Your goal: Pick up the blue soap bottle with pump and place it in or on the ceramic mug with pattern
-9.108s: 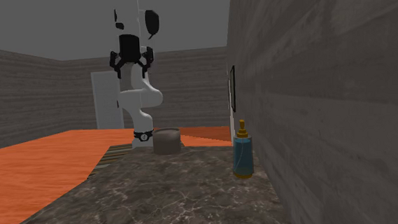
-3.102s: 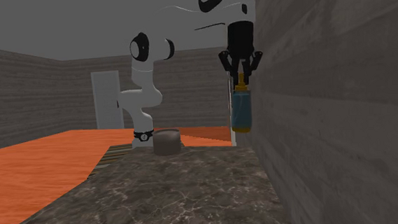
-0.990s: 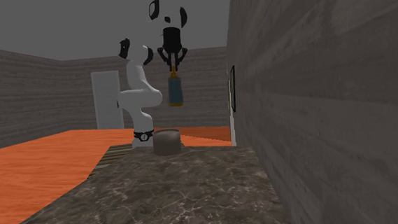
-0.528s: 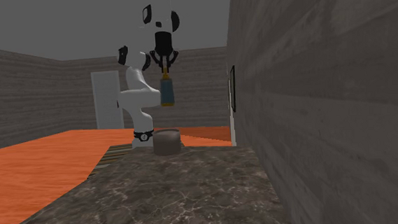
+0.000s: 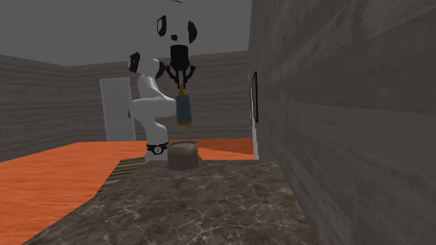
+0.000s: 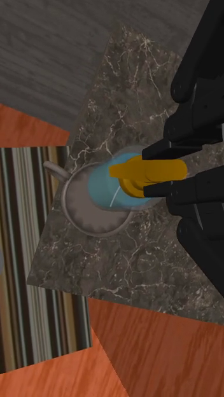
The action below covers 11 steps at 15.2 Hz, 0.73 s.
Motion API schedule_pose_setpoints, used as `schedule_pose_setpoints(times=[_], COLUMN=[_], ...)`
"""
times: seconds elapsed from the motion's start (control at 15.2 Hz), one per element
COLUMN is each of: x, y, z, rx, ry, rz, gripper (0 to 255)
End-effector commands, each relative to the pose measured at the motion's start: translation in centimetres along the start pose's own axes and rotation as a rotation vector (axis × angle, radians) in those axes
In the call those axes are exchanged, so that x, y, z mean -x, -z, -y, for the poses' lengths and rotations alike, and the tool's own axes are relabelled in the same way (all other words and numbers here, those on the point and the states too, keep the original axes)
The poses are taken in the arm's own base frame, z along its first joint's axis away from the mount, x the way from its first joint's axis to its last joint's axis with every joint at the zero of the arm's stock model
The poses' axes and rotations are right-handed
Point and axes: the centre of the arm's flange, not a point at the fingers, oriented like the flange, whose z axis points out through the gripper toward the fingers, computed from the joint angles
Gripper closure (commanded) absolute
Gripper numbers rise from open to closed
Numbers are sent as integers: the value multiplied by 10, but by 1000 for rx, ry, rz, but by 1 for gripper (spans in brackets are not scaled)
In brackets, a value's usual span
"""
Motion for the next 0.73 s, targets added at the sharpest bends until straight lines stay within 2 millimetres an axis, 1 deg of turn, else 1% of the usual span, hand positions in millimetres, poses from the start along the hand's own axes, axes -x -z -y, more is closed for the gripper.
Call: schedule_pose_setpoints(times=[0.0, 0.66], x=[1, 1], y=[-11, -64], z=[1, 2], rx=[0, 0], ry=[0, 0], rz=[-1, -1], gripper=[255, 255])
